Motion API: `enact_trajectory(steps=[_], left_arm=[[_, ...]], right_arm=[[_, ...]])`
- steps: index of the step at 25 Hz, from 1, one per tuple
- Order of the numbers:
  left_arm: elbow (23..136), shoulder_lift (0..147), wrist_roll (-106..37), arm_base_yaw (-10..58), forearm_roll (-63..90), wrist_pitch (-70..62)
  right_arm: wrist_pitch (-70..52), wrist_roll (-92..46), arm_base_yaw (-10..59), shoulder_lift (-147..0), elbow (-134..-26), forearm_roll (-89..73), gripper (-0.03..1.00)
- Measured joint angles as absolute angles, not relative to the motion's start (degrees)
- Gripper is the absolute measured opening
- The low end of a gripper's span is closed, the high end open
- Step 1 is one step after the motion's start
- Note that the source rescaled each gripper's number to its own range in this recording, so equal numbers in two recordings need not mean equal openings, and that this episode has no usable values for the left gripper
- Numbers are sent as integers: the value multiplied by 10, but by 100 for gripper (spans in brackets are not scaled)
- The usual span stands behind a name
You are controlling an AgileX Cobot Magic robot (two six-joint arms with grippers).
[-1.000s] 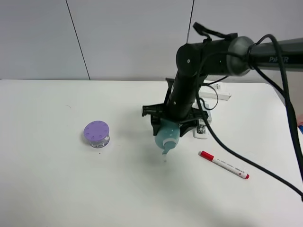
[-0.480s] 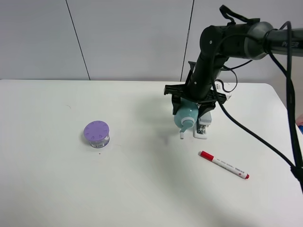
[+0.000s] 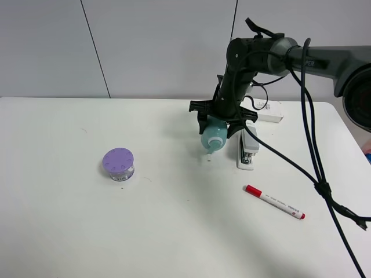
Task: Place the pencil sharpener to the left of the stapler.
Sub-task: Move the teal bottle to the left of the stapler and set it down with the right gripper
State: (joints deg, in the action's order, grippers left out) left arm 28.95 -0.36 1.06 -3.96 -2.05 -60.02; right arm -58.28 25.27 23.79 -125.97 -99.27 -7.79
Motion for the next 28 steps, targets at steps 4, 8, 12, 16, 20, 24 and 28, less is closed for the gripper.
enact_trajectory(steps=[4, 8, 12, 16, 20, 24, 28], left_arm=[[290, -4, 11, -40, -20, -600], [290, -4, 11, -40, -20, -600], [290, -4, 11, -40, -20, -600], [290, -4, 11, -40, -20, -600], [290, -4, 11, -40, -20, -600], [290, -4, 11, -40, -20, -600], [290, -4, 11, -40, -20, -600]], right_arm=[[-590, 253, 238, -1263, -997, -57, 2], [-596, 253, 236, -1275, -997, -55, 2], [-596, 253, 236, -1285, -997, -58, 2], [-591, 253, 236, -1288, -997, -59, 2], [-585, 251, 235, -1288, -997, -58, 2], [-580, 244, 235, -1288, -997, -57, 2], [-572, 242, 235, -1288, -997, -60, 56]])
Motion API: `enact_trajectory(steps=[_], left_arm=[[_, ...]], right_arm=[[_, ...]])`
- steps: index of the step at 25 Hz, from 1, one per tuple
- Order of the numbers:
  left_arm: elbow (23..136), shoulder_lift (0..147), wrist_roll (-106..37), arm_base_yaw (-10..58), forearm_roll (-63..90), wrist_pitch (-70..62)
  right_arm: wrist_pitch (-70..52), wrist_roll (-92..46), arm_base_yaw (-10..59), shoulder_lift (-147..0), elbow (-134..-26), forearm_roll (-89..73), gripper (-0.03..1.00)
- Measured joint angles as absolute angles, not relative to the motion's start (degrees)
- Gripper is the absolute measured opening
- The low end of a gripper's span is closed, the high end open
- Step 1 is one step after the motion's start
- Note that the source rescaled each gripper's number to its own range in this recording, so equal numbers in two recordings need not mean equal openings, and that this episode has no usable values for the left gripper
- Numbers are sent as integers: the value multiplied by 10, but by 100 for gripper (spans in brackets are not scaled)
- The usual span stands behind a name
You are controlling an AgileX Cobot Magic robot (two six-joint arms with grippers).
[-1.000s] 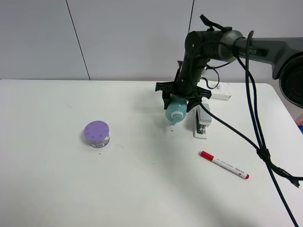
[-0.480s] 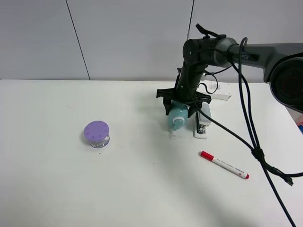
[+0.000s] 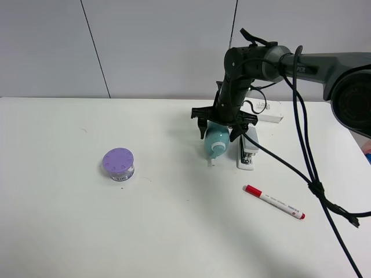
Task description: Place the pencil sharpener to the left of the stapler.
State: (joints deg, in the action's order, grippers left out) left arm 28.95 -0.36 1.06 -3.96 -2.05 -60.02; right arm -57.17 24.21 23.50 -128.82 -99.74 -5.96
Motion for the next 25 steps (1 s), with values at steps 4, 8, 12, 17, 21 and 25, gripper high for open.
enact_trajectory(steps=[4, 8, 12, 17, 21, 25], left_arm=[[290, -4, 11, -40, -20, -600], [290, -4, 11, -40, -20, -600], [290, -4, 11, -40, -20, -600], [290, -4, 11, -40, -20, -600], [290, -4, 11, -40, -20, -600], [290, -4, 11, -40, -20, -600]], right_arm=[[-566, 241, 235, -1288, -997, -61, 88], [-566, 239, 235, -1288, -997, -79, 92], [-569, 210, 234, -1273, -997, -112, 92], [-598, 187, 234, -1209, -997, -145, 92], [-636, 167, 234, -1132, -997, -136, 92], [-689, 150, 233, -1056, -997, -91, 92]])
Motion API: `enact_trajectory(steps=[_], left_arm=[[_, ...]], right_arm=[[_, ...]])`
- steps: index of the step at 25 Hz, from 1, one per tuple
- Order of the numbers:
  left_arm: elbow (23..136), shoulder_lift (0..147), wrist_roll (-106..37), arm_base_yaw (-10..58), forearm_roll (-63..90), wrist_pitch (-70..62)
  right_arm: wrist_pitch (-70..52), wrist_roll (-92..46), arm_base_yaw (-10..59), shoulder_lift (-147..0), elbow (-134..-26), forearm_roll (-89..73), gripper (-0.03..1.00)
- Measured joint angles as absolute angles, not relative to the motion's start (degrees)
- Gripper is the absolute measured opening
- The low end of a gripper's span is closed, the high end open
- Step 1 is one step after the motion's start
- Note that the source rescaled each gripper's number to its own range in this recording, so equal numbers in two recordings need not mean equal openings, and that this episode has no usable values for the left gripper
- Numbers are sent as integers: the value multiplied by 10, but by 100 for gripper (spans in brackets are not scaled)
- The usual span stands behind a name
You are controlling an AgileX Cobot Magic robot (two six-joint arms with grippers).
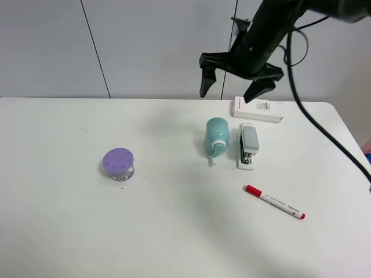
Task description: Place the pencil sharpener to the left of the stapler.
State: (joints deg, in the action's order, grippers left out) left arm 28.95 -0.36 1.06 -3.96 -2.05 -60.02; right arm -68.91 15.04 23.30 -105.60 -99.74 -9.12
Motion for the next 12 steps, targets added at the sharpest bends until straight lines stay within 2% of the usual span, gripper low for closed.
enact_trajectory(steps=[8, 12], left_arm=[[290, -4, 11, -40, -20, -600], [290, -4, 11, -40, -20, -600]], right_arm=[[-692, 101, 193, -909, -990, -10, 92], [-692, 91, 163, -826, -924, 12, 92]])
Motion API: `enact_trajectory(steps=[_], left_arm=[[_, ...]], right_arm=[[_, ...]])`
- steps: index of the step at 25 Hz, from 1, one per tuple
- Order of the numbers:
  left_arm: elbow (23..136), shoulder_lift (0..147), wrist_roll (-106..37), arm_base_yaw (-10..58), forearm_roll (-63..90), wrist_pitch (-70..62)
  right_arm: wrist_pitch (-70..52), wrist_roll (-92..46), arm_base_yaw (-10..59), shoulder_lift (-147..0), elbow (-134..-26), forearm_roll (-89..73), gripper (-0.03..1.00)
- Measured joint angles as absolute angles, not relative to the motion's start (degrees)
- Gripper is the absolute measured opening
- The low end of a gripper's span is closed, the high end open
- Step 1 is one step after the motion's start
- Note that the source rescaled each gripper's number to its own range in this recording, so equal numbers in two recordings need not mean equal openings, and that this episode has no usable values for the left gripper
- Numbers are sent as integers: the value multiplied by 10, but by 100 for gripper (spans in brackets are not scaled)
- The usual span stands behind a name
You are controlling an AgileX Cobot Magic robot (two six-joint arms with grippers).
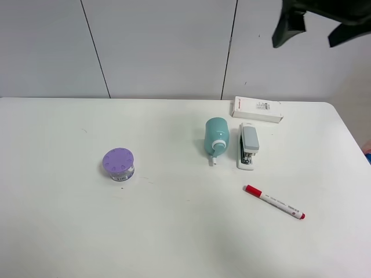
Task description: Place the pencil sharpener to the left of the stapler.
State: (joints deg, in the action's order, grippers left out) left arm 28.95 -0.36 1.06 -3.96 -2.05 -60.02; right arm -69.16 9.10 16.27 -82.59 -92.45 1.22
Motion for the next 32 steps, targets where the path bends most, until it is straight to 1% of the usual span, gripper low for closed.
enact_trajectory(steps=[5, 7, 10, 15, 21, 26, 32], left_arm=[[290, -4, 11, -40, -20, -600], [290, -4, 11, -40, -20, -600], [290, -4, 11, -40, -20, -600], [290, -4, 11, -40, -20, -600], [290, -4, 11, -40, -20, -600], [290, -4, 11, -40, -20, -600], [290, -4, 11, -40, -20, -600]], right_arm=[[-693, 66, 99, -691, -768, 21, 92], [-695, 51, 63, -630, -717, 20, 92], [-697, 18, 36, -533, -652, 12, 92], [-697, -4, 34, -361, -562, 17, 93], [-697, 0, 34, -195, -450, 16, 92], [-670, 3, 34, -109, -368, 3, 92], [-659, 3, 34, -74, -315, -4, 92]])
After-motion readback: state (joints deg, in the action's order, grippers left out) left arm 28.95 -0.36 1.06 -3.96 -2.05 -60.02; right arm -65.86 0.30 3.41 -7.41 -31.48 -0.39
